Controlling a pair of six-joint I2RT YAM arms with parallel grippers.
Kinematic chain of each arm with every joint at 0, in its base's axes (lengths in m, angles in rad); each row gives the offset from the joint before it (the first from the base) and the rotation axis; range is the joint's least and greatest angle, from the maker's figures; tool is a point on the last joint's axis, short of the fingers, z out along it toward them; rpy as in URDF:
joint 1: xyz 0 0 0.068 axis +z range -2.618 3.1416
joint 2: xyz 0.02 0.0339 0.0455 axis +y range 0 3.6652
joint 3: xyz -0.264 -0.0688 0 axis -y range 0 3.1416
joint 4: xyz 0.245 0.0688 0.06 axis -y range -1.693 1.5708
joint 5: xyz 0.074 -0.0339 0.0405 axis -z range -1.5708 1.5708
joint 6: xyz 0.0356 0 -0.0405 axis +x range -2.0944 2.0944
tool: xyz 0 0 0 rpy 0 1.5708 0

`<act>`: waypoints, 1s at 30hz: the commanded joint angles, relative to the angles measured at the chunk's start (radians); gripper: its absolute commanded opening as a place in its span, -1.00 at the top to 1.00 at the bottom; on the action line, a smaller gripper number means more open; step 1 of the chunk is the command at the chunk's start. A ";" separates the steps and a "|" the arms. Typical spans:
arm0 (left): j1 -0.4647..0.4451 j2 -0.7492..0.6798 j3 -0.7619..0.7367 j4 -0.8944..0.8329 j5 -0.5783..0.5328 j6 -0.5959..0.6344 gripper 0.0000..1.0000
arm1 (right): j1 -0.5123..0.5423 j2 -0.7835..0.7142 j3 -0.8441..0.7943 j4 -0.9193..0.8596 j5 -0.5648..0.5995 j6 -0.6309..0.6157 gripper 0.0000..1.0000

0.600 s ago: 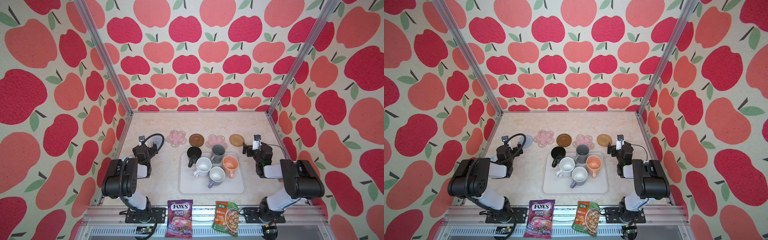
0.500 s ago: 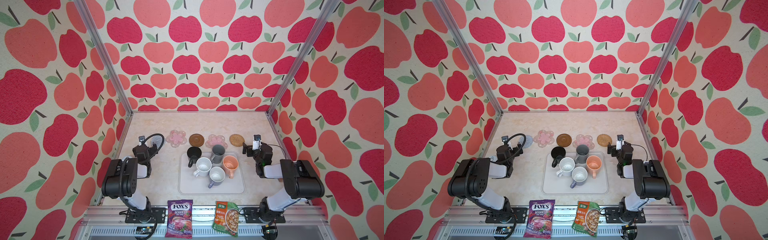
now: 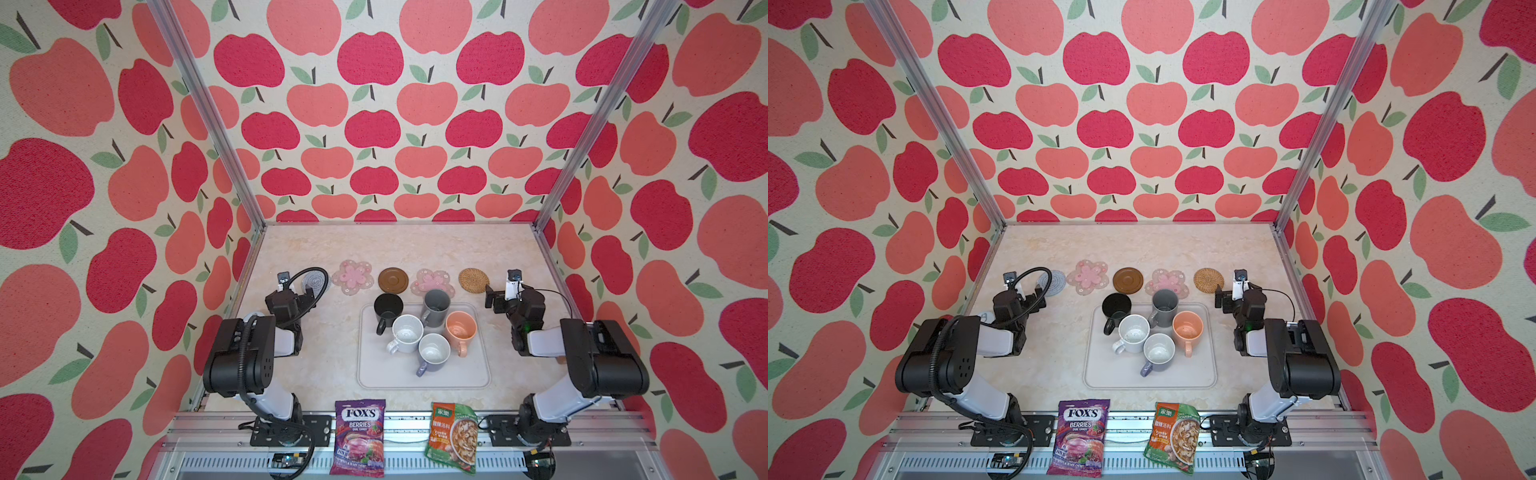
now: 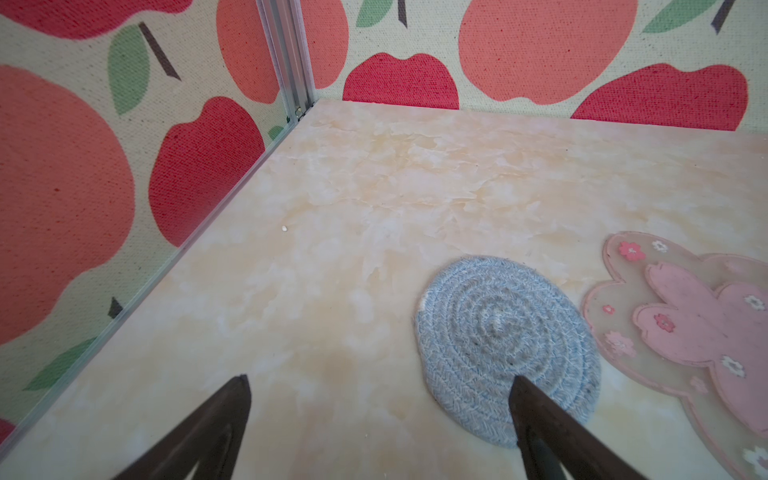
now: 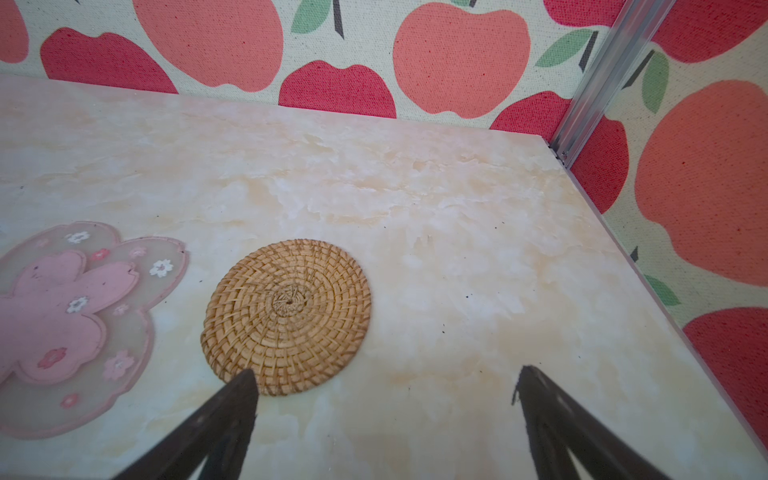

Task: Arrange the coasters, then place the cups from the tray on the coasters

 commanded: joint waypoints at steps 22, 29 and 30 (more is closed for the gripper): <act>0.002 -0.005 0.013 0.001 0.048 0.007 -0.98 | -0.010 -0.004 0.015 -0.021 -0.023 0.014 -0.99; -0.004 -0.088 0.065 -0.156 0.007 0.002 -0.98 | -0.011 -0.067 0.054 -0.144 0.073 0.041 -0.99; -0.004 -0.116 0.076 -0.199 0.007 0.002 -0.98 | -0.010 -0.083 0.051 -0.149 0.076 0.040 -0.99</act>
